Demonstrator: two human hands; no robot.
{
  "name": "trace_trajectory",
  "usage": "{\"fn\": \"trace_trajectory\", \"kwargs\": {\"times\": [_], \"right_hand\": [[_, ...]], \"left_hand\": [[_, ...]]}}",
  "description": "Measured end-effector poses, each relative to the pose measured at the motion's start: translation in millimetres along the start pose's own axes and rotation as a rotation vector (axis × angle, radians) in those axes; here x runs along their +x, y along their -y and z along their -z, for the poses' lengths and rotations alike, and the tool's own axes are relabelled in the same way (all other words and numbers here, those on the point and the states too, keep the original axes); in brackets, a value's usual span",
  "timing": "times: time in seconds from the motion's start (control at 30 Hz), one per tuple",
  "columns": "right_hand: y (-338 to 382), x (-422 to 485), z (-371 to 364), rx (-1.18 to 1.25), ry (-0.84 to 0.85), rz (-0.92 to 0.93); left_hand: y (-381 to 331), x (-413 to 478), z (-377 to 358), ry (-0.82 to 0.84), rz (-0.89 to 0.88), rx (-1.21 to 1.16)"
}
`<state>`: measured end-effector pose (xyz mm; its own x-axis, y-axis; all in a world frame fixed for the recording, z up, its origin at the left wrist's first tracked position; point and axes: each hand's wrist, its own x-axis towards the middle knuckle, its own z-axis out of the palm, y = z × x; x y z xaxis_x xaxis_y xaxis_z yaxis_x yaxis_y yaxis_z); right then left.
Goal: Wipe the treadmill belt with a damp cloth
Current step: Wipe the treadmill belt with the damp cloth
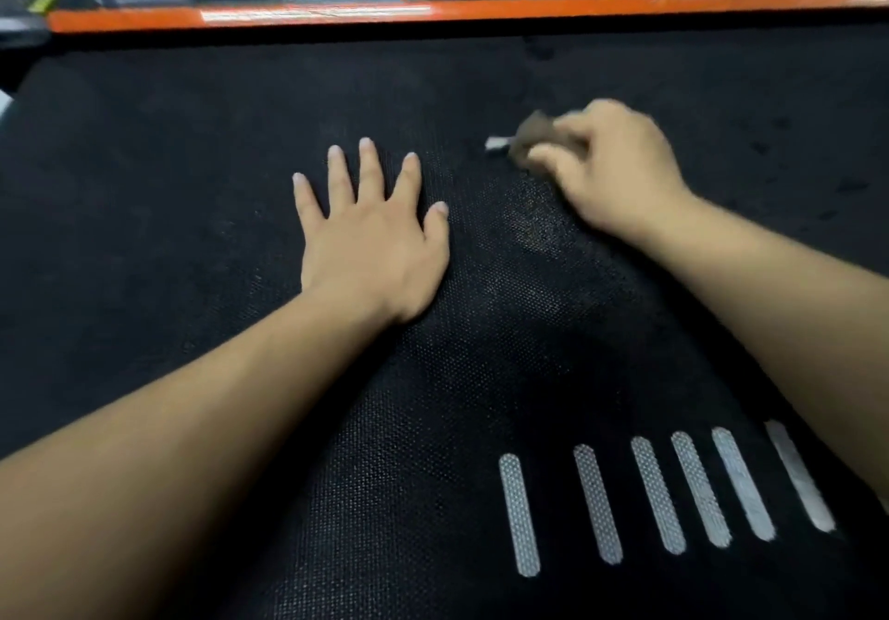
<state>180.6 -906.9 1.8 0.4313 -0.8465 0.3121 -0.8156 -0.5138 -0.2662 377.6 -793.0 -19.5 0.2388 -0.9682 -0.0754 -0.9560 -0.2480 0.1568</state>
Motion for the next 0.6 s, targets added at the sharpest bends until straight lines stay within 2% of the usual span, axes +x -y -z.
{"fn": "trace_trajectory", "kwargs": {"times": [0.07, 0.1, 0.2, 0.27, 0.3, 0.33, 0.43, 0.47, 0.6], "right_hand": [[-7, 29, -9, -0.003, -0.058, -0.168], [-2, 30, -14, -0.009, -0.059, -0.167], [21, -2, -16, 0.064, 0.042, 0.104], [20, -6, -8, 0.073, 0.124, 0.186], [10, 7, -8, 0.026, 0.105, 0.182], [-2, 26, -10, -0.02, 0.053, 0.128], [-32, 83, -12, -0.064, -0.049, -0.216], [-29, 91, -17, -0.074, -0.057, -0.22], [11, 74, -34, 0.033, 0.087, 0.081]], "left_hand": [[1, 0, 0, 0.003, -0.018, 0.015], [1, 0, 0, 0.002, -0.028, 0.02], [1, 1, -1, -0.007, -0.052, 0.027], [1, 1, 0, -0.001, -0.05, 0.023], [1, 2, 0, 0.004, -0.044, 0.023], [1, 1, 0, 0.008, -0.043, 0.027], [0, 0, 0, 0.005, -0.053, 0.031], [1, 0, 1, -0.001, -0.069, 0.034], [-1, 1, 1, 0.008, -0.162, 0.055]]}}
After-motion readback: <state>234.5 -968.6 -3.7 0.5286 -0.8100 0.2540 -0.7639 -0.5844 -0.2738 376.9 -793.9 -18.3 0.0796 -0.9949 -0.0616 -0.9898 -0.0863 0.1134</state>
